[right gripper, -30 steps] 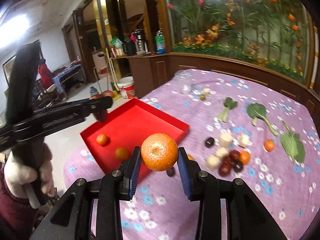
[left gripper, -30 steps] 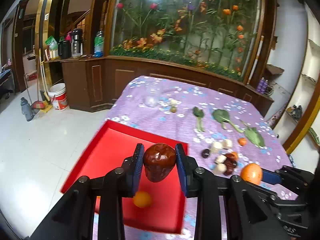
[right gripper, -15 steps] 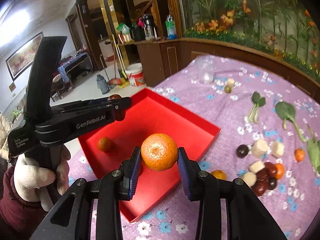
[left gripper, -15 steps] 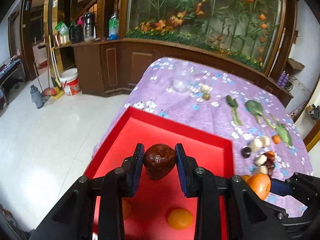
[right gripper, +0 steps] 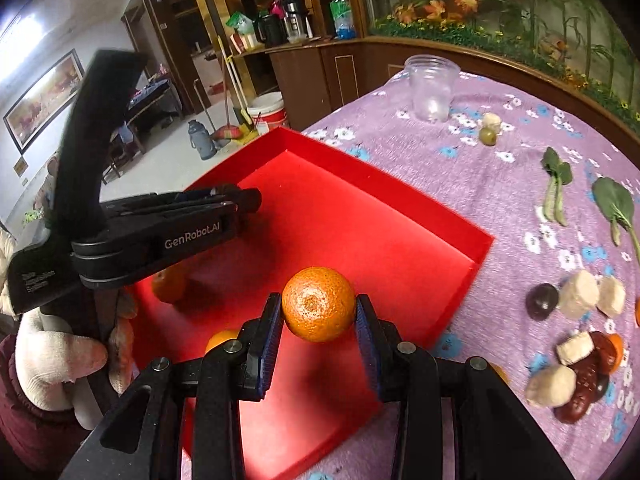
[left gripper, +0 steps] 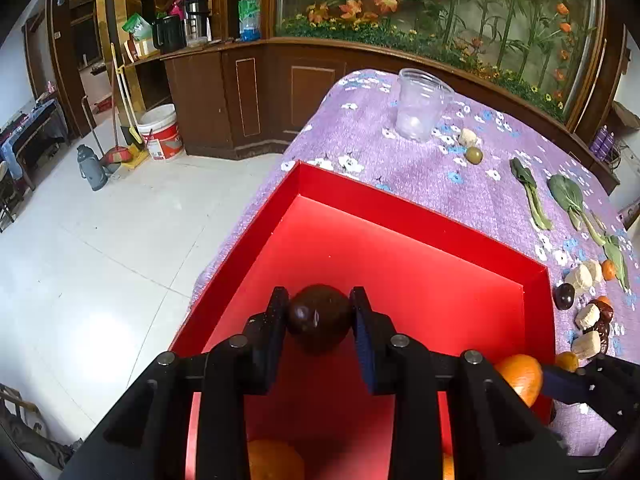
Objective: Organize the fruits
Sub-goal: 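Open the left gripper to drop the date while the right gripper releases its orange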
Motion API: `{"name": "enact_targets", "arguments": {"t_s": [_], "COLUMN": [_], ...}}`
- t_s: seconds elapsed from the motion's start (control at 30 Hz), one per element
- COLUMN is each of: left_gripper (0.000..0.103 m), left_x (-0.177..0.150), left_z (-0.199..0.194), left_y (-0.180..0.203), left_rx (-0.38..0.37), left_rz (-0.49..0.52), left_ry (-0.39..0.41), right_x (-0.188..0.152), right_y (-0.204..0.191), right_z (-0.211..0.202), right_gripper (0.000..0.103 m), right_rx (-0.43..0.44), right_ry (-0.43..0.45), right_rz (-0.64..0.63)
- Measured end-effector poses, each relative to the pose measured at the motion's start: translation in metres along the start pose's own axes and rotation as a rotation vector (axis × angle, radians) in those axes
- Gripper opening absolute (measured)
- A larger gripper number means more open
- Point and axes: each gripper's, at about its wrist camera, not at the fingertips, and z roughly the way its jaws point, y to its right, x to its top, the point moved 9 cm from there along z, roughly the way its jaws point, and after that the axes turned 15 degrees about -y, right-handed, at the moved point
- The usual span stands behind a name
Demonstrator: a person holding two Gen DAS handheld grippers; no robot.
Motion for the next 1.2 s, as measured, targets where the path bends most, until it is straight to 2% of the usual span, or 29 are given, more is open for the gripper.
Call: {"name": "enact_targets", "arguments": {"t_s": [0.33, 0.47, 0.5, 0.57, 0.73, 0.93, 1.0, 1.2], "left_gripper": [0.031, 0.056, 0.059, 0.060, 0.061, 0.063, 0.068, 0.068], "left_x": [0.002, 0.003, 0.003, 0.002, -0.002, -0.011, -0.015, -0.038], "left_z": [0.000, -0.001, -0.003, -0.005, -0.016, -0.040, -0.048, -0.086], "left_y": [0.001, -0.002, -0.003, -0.005, -0.006, -0.004, -0.002, 0.026], "left_rx": [0.009, 0.003, 0.003, -0.002, -0.044, -0.082, -0.094, -0.187], "left_rz": [0.010, -0.009, -0.014, -0.025, -0.057, -0.083, -0.089, -0.080], "left_ry": [-0.004, -0.005, 0.000, 0.005, 0.008, 0.035, 0.046, 0.074], "right_x": [0.003, 0.003, 0.003, 0.002, 0.002, -0.005, -0.009, -0.034], "right_y": [-0.002, -0.004, -0.005, -0.006, -0.010, -0.011, -0.008, 0.010], "right_z": [0.022, 0.024, 0.024, 0.022, 0.008, -0.013, -0.020, -0.051], "right_gripper": [0.040, 0.041, 0.041, 0.042, 0.054, 0.055, 0.055, 0.055], "right_rx": [0.010, 0.011, 0.009, 0.010, 0.008, 0.013, 0.016, 0.021], "right_ry": [-0.033, -0.031, -0.028, -0.023, 0.018, 0.054, 0.063, 0.109], "right_rz": [0.008, 0.007, 0.005, 0.008, -0.003, 0.004, 0.011, 0.056]}}
